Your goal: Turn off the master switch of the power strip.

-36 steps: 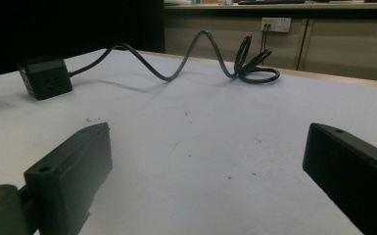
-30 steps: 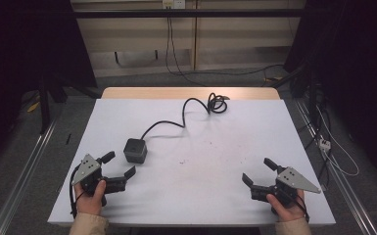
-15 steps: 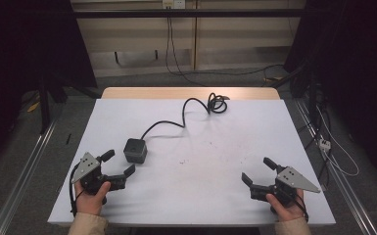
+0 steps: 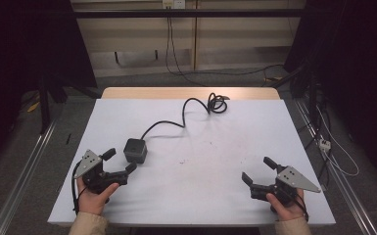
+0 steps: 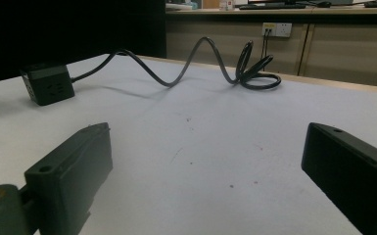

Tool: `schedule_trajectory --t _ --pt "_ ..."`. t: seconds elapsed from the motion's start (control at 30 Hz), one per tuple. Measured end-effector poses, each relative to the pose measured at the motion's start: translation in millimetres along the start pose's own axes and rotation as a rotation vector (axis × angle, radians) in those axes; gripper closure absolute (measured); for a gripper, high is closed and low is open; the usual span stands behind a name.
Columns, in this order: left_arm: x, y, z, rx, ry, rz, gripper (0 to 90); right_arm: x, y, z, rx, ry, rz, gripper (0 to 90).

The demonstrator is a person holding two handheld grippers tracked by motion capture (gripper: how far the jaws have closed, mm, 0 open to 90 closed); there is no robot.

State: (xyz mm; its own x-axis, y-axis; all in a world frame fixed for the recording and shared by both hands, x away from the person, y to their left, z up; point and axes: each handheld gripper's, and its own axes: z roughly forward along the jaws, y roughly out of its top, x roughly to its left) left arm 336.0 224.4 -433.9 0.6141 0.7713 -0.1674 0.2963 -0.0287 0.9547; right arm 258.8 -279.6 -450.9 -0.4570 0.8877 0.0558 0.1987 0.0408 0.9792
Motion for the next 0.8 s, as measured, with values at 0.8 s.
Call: schedule_trajectory --t 0.8 --pt "2.8 9.1 7.0 0.033 0.029 -0.003 28.1 -0.3 -0.1 0.2 0.003 0.001 -0.002 5.0"
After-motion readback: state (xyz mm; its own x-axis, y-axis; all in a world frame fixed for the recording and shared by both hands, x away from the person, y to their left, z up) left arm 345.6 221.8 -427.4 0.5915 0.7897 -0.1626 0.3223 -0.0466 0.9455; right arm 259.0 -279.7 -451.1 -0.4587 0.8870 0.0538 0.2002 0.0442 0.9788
